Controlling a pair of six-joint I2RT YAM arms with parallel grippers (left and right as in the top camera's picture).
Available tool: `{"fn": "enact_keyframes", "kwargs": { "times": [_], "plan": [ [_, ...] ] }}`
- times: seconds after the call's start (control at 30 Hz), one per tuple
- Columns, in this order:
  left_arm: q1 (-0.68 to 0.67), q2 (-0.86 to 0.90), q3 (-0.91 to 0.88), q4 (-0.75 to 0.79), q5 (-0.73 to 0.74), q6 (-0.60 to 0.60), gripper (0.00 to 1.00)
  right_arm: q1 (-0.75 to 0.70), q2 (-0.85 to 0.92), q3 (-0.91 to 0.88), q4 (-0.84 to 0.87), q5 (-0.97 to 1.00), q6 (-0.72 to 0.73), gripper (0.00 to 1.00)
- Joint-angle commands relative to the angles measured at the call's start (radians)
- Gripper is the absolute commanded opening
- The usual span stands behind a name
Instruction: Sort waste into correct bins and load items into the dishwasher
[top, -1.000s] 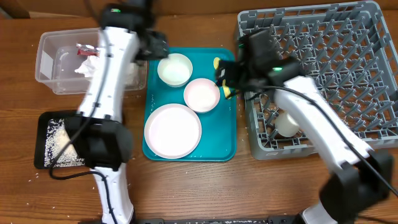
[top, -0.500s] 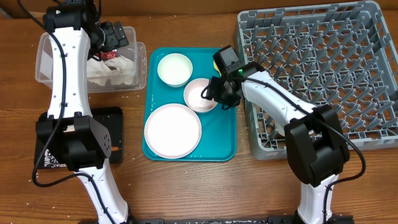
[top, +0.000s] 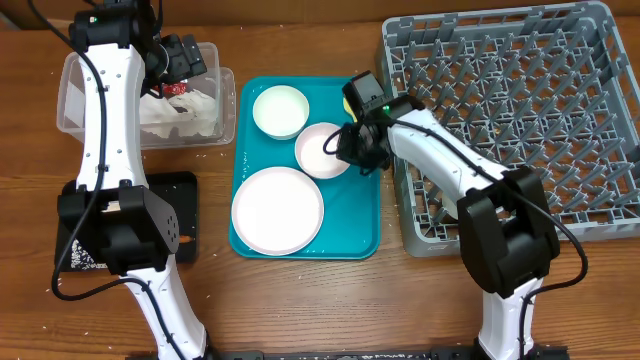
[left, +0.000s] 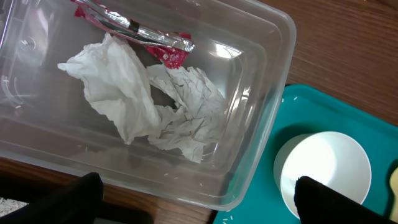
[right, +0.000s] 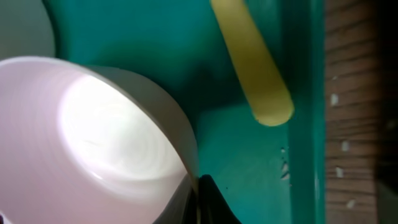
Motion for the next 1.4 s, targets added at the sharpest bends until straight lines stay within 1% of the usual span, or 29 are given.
{"fn": "enact_keyframes", "kwargs": {
  "times": [0.0,0.1,0.13,0.17,0.27,0.33,0.37,0.43,0.5,0.6,0.7,0.8,0.87,1.03,1.13,1.3,1.33,1.37],
  "plan": [
    [0.004,-0.016,0.021,0.004,-0.011,-0.003,1.0,-0.003,-0.068,0.143,-0.063,0.134,-0.071,0.04],
    [0.004,-0.016,0.021,0.004,-0.011,-0.003,1.0,-0.003,-0.119,0.266,-0.151,0.281,-0.124,0.04],
    [0.004,-0.016,0.021,0.004,-0.011,-0.003,1.0,-0.003,-0.142,0.318,-0.184,0.418,-0.133,0.04],
    [0.004,-0.016,0.021,0.004,-0.011,-0.003,1.0,-0.003,-0.152,0.337,-0.194,0.514,-0.133,0.04],
    [0.004,-0.016,0.021,0.004,-0.011,-0.003,1.0,-0.003,-0.165,0.347,-0.193,0.869,-0.132,0.04],
    [0.004,-0.016,0.021,0.004,-0.011,-0.003,1.0,-0.016,-0.15,0.329,-0.166,1.178,-0.128,0.04],
    [0.004,-0.016,0.021,0.004,-0.011,-0.003,1.0,-0.026,-0.139,0.322,-0.143,1.26,-0.128,0.04],
    [0.004,-0.016,0.021,0.004,-0.011,-0.003,1.0,-0.047,-0.114,0.317,-0.098,1.364,-0.13,0.04],
    [0.004,-0.016,0.021,0.004,-0.011,-0.003,1.0,-0.063,-0.086,0.317,-0.049,1.403,-0.162,0.04],
    [0.004,-0.016,0.021,0.004,-0.011,-0.003,1.0,-0.095,-0.016,0.317,0.09,1.405,-0.317,0.04],
    [0.004,-0.016,0.021,0.004,-0.011,-0.003,1.0,-0.121,0.073,0.317,0.272,1.405,-0.533,0.04],
    [0.004,-0.016,0.021,0.004,-0.011,-0.003,1.0,-0.113,0.137,0.317,0.381,1.401,-0.671,0.04],
    [0.004,-0.016,0.021,0.004,-0.011,-0.003,1.0,-0.106,0.164,0.317,0.386,1.387,-0.705,0.04],
    [0.004,-0.016,0.021,0.004,-0.011,-0.003,1.0,-0.079,0.217,0.317,0.338,1.364,-0.705,0.04],
    [0.004,-0.016,0.021,0.004,-0.011,-0.003,1.0,-0.058,0.221,0.317,0.281,1.268,-0.7,0.04],
    [0.004,-0.016,0.021,0.004,-0.011,-0.003,1.0,-0.031,0.221,0.317,0.271,1.262,-0.7,0.04],
    [0.004,-0.016,0.021,0.004,-0.011,-0.003,1.0,-0.024,0.221,0.317,0.258,1.247,-0.7,0.16],
    [0.004,-0.016,0.021,0.004,-0.011,-0.003,1.0,-0.017,0.221,0.317,0.247,1.229,-0.701,0.2]
  ]
}}
